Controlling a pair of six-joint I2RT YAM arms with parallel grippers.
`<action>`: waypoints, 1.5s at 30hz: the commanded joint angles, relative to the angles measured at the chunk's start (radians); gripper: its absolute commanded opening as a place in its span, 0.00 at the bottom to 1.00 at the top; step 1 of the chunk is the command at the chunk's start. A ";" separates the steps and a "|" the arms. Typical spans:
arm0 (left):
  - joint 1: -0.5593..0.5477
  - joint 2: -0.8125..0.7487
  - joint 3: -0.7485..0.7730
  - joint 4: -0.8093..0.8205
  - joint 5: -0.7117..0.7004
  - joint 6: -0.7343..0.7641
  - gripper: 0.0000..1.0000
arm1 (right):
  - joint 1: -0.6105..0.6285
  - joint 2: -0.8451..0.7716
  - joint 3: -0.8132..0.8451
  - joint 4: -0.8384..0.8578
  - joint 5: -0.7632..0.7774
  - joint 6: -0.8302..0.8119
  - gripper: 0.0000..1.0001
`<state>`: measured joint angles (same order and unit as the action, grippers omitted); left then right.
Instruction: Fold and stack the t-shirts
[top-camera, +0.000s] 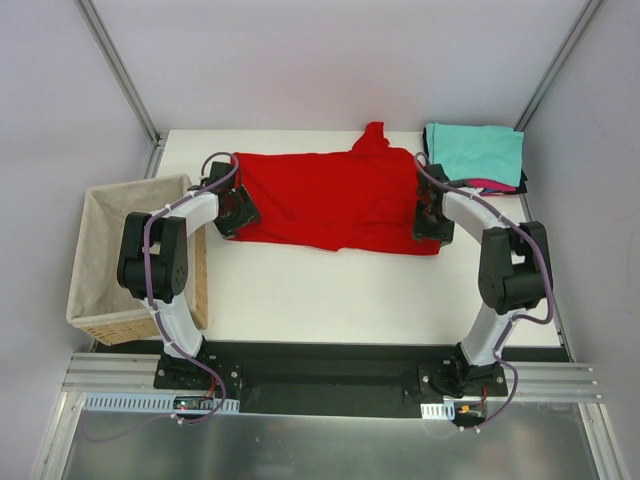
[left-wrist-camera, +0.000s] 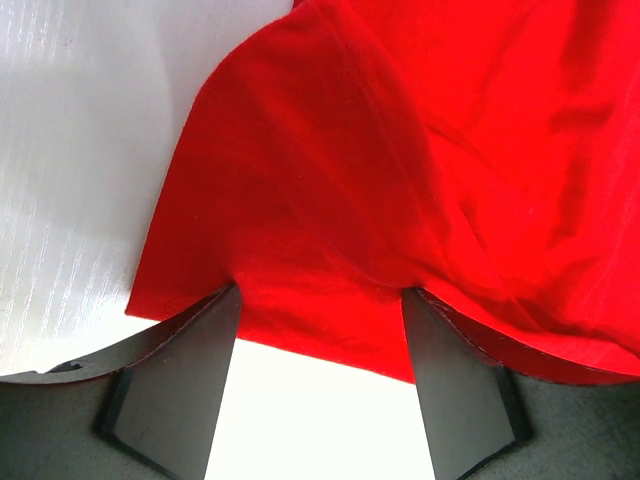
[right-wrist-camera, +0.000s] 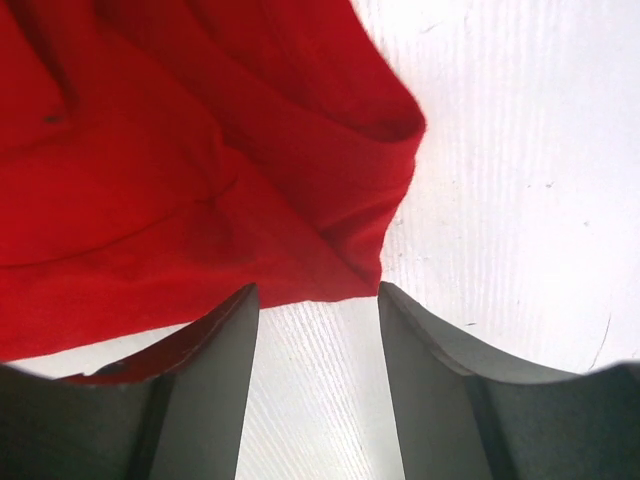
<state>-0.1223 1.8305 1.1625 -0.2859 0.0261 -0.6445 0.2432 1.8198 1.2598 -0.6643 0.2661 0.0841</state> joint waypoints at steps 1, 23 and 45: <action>0.018 0.010 -0.029 -0.025 -0.009 -0.001 0.67 | -0.025 -0.080 -0.003 0.043 -0.074 -0.027 0.55; 0.042 0.038 -0.041 -0.007 0.043 -0.012 0.66 | -0.039 -0.025 0.021 0.029 -0.123 -0.024 0.55; 0.055 0.041 -0.040 -0.001 0.067 -0.007 0.66 | -0.120 0.013 -0.013 0.091 -0.298 0.008 0.50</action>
<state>-0.0772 1.8309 1.1549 -0.2653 0.1043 -0.6479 0.1280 1.8252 1.2453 -0.5846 0.0315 0.0757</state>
